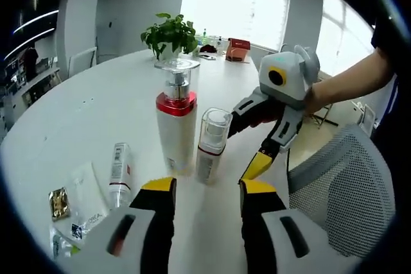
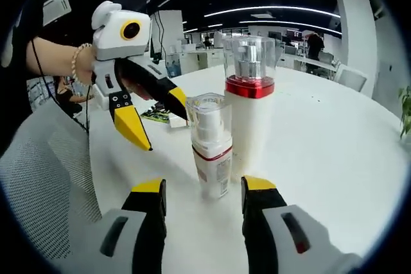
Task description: Arrange the skincare products in the storage area until every visible bottle or jar stands upright without overlapping.
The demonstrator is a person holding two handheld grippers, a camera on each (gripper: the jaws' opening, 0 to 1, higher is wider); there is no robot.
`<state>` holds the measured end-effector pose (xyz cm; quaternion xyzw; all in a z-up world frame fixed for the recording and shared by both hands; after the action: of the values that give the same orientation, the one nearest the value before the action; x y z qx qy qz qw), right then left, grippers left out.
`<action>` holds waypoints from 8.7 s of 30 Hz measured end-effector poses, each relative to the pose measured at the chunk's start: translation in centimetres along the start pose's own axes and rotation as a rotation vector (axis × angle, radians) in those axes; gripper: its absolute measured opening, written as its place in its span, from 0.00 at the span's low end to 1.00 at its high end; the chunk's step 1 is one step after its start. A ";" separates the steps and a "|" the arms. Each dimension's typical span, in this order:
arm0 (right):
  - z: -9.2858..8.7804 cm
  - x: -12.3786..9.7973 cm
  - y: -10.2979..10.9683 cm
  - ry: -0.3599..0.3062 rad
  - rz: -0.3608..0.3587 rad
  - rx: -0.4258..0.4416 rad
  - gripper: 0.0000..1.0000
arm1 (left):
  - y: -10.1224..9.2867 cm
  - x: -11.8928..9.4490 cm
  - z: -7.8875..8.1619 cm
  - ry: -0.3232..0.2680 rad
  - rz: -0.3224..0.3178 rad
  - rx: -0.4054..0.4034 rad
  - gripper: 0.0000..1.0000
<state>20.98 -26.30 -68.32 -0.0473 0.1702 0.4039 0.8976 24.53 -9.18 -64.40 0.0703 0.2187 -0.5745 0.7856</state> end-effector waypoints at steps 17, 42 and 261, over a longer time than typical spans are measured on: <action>1.2 -1.6 3.2 -0.026 -0.028 0.041 0.68 | -1.4 -4.7 -1.6 -0.042 0.103 -0.139 0.58; 3.8 -1.8 6.1 -0.074 -0.058 0.122 0.84 | -3.1 -14.1 -4.7 -0.134 0.319 -0.284 0.75; 12.0 5.5 10.2 -0.233 -0.030 0.269 0.40 | -2.8 -9.4 0.5 -0.104 0.513 -0.013 0.26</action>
<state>20.02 -12.90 -58.45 0.1176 0.1167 0.3670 0.9154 19.75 -2.07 -59.61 0.0889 0.1568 -0.3580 0.9162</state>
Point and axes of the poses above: the point that each gripper's makers call its tool centre point, and the gripper's own axes: x roughly forward along the fingers, y roughly to its left, z roughly out of its top, the point moved 8 cm from there along -x, roughly backward along the fingers, and after that the axes turned 10 degrees about -y, right-handed, at the moved point
